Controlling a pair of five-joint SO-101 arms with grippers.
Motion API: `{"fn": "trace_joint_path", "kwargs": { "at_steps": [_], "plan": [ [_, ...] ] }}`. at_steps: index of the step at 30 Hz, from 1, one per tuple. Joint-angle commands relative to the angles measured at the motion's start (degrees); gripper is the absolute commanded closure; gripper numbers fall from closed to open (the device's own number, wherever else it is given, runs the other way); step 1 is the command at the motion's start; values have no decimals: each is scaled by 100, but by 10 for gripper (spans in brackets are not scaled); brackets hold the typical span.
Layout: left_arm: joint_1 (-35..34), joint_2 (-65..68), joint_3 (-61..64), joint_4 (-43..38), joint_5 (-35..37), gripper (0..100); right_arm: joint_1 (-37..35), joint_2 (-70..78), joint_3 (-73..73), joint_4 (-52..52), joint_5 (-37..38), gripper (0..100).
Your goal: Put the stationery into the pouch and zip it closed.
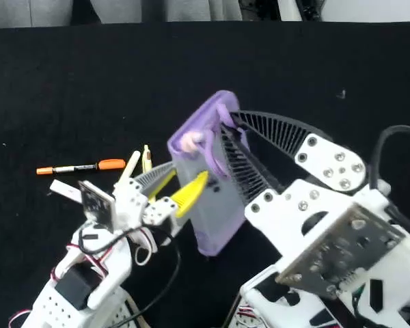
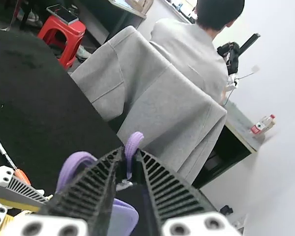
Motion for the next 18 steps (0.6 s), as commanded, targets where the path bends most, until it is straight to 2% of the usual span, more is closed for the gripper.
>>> {"fn": "trace_joint_path", "kwargs": {
  "at_steps": [1,8,12,18],
  "plan": [
    [338,-26,-22,-246,-211,818,53,-224,57,149,0,987],
    [374,-26,514,-1064,-237,823,35,-541,374,141,-35,987],
    [374,-26,681,-1257,-246,827,26,-646,743,97,-35,987],
    [330,-26,655,-1257,-246,966,26,-831,822,26,-44,987]
  ]
}}
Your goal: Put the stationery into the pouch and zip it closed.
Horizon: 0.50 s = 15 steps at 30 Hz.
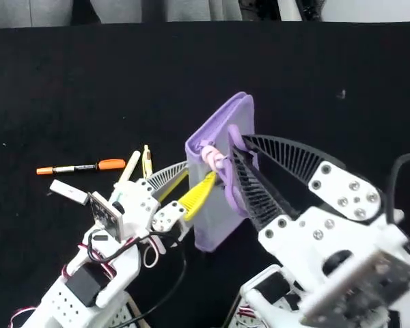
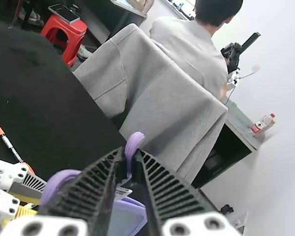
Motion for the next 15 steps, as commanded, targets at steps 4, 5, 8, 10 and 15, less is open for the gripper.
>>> {"fn": "trace_joint_path", "kwargs": {
  "at_steps": [4,5,8,10,15],
  "plan": [
    [13,26,48,-211,-62,944,26,-163,31,62,-44,987],
    [13,26,48,-176,-62,941,26,-180,31,62,-44,987],
    [13,26,48,-149,-62,966,26,-180,31,62,-44,987],
    [13,26,48,-141,-62,971,35,-154,31,44,-44,987],
    [13,26,-233,255,-404,971,62,-136,40,-246,-35,987]
  ]
}}
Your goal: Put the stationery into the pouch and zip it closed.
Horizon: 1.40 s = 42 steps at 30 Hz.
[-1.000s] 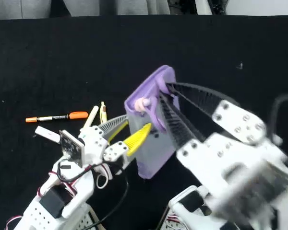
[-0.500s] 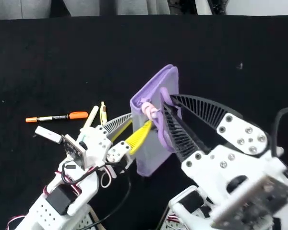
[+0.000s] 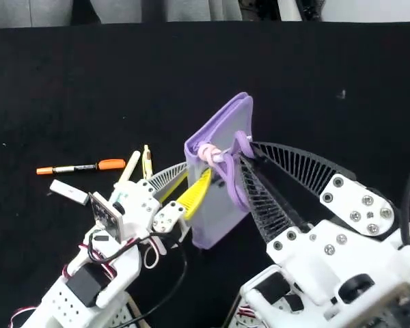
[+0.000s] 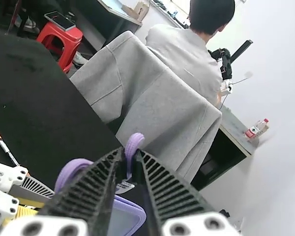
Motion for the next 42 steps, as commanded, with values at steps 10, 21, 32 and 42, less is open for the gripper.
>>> {"fn": "trace_joint_path", "kwargs": {
  "at_steps": [10,21,32,42],
  "plan": [
    [-13,18,-1218,1020,-2233,971,1064,505,1068,-2013,-44,987],
    [-1376,-9,-1613,1020,-1705,972,3147,813,2738,-3965,-44,987],
    [-1473,-18,-2088,1547,-1389,971,3886,945,4936,-7156,-44,987],
    [-1473,-18,-2132,1644,-1407,971,4527,3248,4189,-8360,-53,987]
  ]
}}
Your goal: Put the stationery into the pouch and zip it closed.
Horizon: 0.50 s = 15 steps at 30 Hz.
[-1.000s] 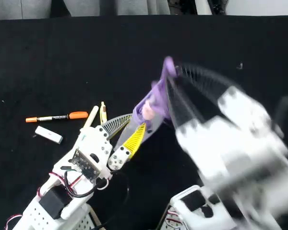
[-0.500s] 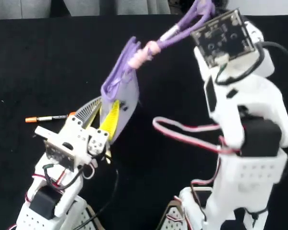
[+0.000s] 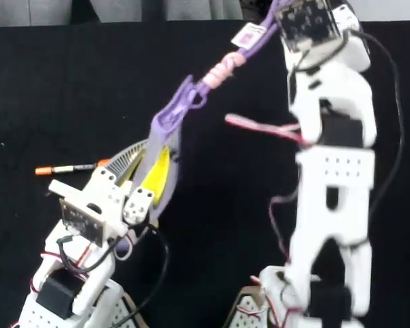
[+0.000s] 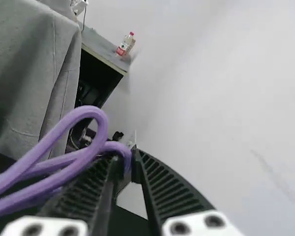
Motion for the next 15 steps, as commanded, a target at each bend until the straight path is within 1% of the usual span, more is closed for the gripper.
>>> {"fn": "trace_joint_path", "kwargs": {
  "at_steps": [1,3,7,9,15],
  "plan": [
    [-22,-97,-418,9,62,971,607,963,-866,-316,-26,987],
    [-22,-97,-409,0,62,971,765,1464,-1191,-308,-149,987],
    [-22,-97,-418,0,62,971,1108,2158,-1490,-308,-862,987],
    [-48,-97,-453,0,62,971,1204,2369,-1490,-308,-1073,987],
    [-84,-97,-708,-44,62,972,1266,2774,-1499,229,-1099,987]
  ]
}}
